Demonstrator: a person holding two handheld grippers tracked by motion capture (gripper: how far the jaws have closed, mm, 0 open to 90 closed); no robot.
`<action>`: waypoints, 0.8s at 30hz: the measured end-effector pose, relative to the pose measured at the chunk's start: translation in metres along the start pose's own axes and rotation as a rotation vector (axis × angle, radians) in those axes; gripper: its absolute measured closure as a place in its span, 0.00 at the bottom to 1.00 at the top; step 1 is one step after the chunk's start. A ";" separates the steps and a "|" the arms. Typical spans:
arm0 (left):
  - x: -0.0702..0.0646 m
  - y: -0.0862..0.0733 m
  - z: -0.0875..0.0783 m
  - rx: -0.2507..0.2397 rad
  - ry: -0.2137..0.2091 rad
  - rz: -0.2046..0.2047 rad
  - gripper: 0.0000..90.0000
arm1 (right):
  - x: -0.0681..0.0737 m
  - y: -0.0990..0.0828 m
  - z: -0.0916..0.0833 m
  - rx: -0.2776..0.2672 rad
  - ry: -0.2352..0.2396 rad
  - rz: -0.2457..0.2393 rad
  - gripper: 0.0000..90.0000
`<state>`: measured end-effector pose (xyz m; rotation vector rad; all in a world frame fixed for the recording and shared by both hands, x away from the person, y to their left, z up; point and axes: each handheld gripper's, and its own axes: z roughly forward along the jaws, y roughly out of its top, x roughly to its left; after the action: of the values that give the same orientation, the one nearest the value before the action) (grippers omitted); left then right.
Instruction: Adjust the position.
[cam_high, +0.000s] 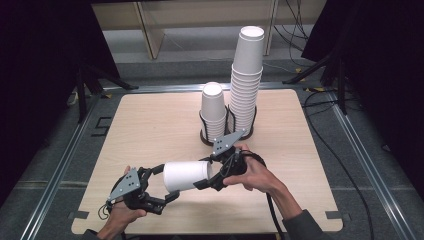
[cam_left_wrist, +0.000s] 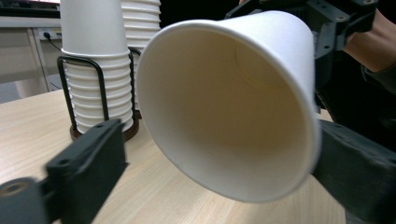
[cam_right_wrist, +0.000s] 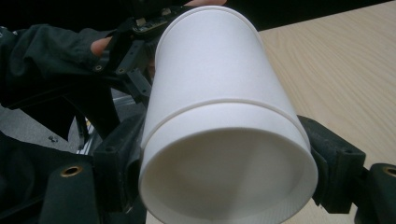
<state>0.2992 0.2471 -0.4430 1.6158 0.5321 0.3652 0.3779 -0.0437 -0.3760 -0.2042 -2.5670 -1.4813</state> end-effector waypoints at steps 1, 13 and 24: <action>0.000 0.000 0.000 -0.004 -0.001 -0.004 0.00 | 0.000 0.000 0.000 -0.005 0.003 -0.001 0.28; -0.006 0.000 0.003 -0.013 -0.048 0.023 0.00 | 0.003 -0.001 0.013 -0.009 0.058 -0.007 0.28; -0.003 0.002 -0.002 -0.017 -0.080 0.007 0.05 | -0.001 -0.006 0.017 -0.005 0.080 0.002 0.28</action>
<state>0.2963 0.2473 -0.4407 1.6089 0.4614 0.3076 0.3761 -0.0319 -0.3896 -0.1451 -2.5000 -1.4644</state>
